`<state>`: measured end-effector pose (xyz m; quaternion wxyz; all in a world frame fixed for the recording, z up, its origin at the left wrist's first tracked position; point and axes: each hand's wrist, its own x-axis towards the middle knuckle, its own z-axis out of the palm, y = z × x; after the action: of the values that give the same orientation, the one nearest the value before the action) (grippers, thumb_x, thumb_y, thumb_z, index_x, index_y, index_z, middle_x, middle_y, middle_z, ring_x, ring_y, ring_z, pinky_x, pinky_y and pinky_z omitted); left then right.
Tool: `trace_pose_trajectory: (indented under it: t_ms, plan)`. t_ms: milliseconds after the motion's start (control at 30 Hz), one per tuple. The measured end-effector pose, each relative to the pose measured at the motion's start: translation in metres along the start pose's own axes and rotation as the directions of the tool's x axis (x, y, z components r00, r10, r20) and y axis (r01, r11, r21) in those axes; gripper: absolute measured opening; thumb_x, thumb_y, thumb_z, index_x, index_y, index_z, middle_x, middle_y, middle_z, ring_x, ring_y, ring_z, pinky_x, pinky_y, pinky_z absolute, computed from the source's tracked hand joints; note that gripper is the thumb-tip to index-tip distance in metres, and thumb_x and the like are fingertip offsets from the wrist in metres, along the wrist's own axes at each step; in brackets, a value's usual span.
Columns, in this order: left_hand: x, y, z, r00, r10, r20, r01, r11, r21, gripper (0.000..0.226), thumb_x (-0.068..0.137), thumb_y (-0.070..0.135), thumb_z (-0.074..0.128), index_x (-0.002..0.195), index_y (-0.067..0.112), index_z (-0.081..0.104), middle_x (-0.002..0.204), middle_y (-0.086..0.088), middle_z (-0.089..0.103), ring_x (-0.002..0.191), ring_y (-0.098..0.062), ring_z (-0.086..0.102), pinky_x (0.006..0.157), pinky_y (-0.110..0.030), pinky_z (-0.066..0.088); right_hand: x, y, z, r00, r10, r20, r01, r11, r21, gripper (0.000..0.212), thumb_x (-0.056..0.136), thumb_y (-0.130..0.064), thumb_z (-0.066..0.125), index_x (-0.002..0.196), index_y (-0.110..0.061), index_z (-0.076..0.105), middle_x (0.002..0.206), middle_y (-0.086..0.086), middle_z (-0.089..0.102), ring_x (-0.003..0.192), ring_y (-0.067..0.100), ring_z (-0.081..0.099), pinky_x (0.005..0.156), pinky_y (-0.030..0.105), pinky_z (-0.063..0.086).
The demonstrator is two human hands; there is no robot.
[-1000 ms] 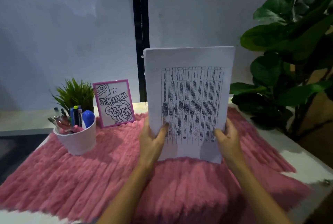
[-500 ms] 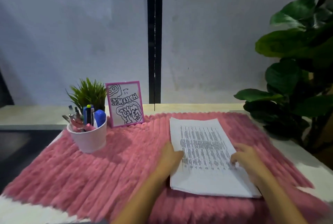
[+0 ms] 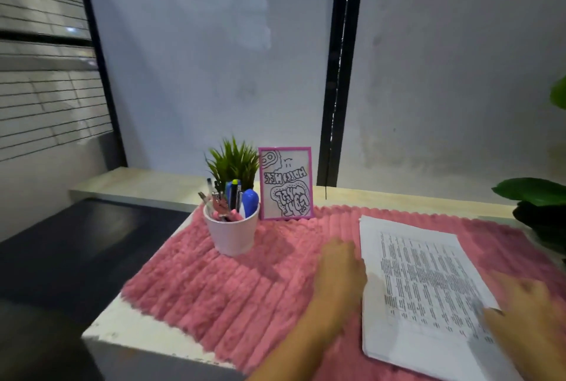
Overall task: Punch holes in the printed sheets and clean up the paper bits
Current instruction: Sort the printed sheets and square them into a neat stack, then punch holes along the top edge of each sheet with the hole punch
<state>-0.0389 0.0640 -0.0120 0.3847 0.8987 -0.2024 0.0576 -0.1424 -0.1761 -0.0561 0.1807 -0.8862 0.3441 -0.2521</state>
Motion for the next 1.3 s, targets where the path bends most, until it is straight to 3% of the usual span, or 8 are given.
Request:
trace_pose_trajectory:
  t_ms: [233, 367, 600, 767, 833, 1033, 1200, 1300]
  plan:
    - [0.008, -0.062, -0.130, 0.536, 0.005, -0.844, 0.041, 0.999, 0.032, 0.052, 0.084, 0.022, 0.069, 0.132, 0.014, 0.050, 0.139, -0.009, 0.044, 0.130, -0.025, 0.039, 0.109, -0.039, 0.032, -0.008, 0.051, 0.037, 0.937, -0.348, 0.032, 0.335, 0.922, 0.192, 0.030, 0.076, -0.054, 0.043, 0.085, -0.044, 0.069, 0.088, -0.001, 0.056, 0.067, 0.001, 0.048, 0.066, 0.029, 0.045]
    - [0.012, -0.097, -0.155, 0.736, -0.264, -0.623, 0.111, 0.955, -0.274, 0.050, 0.082, 0.029, 0.076, 0.126, 0.012, 0.056, 0.115, 0.001, 0.062, 0.107, -0.017, 0.061, 0.091, -0.038, 0.053, -0.006, 0.057, 0.042, 0.914, -0.406, -0.015, 0.402, 0.896, 0.187, 0.028, 0.079, -0.061, 0.044, 0.101, -0.065, 0.060, 0.090, -0.011, 0.058, 0.070, 0.000, 0.053, 0.066, 0.027, 0.045]
    - [0.020, -0.104, -0.166, 0.768, -0.077, -0.636, 0.009, 0.994, -0.110, 0.011, 0.086, 0.019, 0.072, 0.094, 0.011, 0.071, 0.078, -0.001, 0.072, 0.076, -0.022, 0.070, 0.073, -0.044, 0.058, -0.024, 0.019, 0.012, 0.959, -0.252, 0.133, 0.205, 0.934, 0.292, 0.046, 0.065, -0.014, 0.062, 0.083, -0.057, 0.068, 0.092, -0.007, 0.058, 0.078, 0.006, 0.057, 0.073, -0.003, 0.041]
    - [0.000, -0.047, -0.172, 0.709, 0.375, -0.597, -0.440, 0.897, 0.041, 0.035, 0.089, 0.017, 0.069, 0.122, 0.005, 0.066, 0.096, -0.001, 0.076, 0.089, -0.009, 0.073, 0.084, -0.026, 0.057, -0.046, -0.056, -0.033, 0.982, -0.167, -0.084, 0.184, 0.783, 0.594, 0.033, 0.079, -0.005, 0.061, 0.090, -0.035, 0.071, 0.101, -0.008, 0.064, 0.088, 0.006, 0.063, 0.074, 0.002, 0.044]
    - [-0.013, -0.017, -0.151, 0.670, 0.586, -0.455, -0.619, 0.780, 0.094, 0.037, 0.090, 0.013, 0.068, 0.126, 0.005, 0.063, 0.114, -0.006, 0.072, 0.103, -0.010, 0.069, 0.091, -0.025, 0.055, -0.049, -0.087, -0.042, 0.978, -0.106, 0.179, -0.098, 0.527, 0.844, 0.021, 0.089, -0.002, 0.065, 0.101, -0.018, 0.071, 0.094, 0.011, 0.073, 0.089, 0.028, 0.071, 0.072, 0.018, 0.057]
    - [-0.030, 0.013, -0.037, 0.338, 0.940, 0.046, -0.917, 0.319, 0.240, 0.030, 0.092, 0.003, 0.063, 0.122, 0.004, 0.064, 0.129, -0.011, 0.065, 0.125, -0.021, 0.057, 0.104, -0.030, 0.047, -0.037, -0.131, -0.059, 0.460, -0.364, 0.810, -0.870, -0.005, 0.492, 0.093, 0.066, -0.056, 0.082, 0.128, 0.008, 0.057, 0.125, 0.021, 0.060, 0.116, 0.032, 0.059, 0.102, 0.044, 0.048]
    - [-0.013, 0.018, 0.007, 0.239, 0.968, 0.080, -0.966, 0.228, 0.125, 0.030, 0.096, 0.003, 0.056, 0.126, 0.003, 0.061, 0.133, -0.013, 0.061, 0.130, -0.027, 0.052, 0.095, -0.035, 0.054, -0.001, -0.121, -0.045, 0.499, -0.210, 0.841, -0.865, -0.061, 0.498, 0.069, 0.070, -0.042, 0.084, 0.119, 0.001, 0.063, 0.095, 0.008, 0.067, 0.068, 0.020, 0.067, 0.064, 0.030, 0.060]
    - [0.007, 0.022, 0.027, 0.381, 0.924, -0.029, -0.923, 0.382, 0.042, 0.043, 0.089, -0.009, 0.052, 0.129, 0.002, 0.059, 0.137, -0.017, 0.055, 0.129, -0.027, 0.049, 0.106, -0.032, 0.046, 0.030, -0.116, -0.040, 0.643, -0.160, 0.749, -0.763, -0.049, 0.644, 0.053, 0.072, -0.027, 0.071, 0.114, 0.005, 0.061, 0.071, 0.006, 0.059, 0.051, 0.015, 0.054, 0.044, 0.022, 0.048]
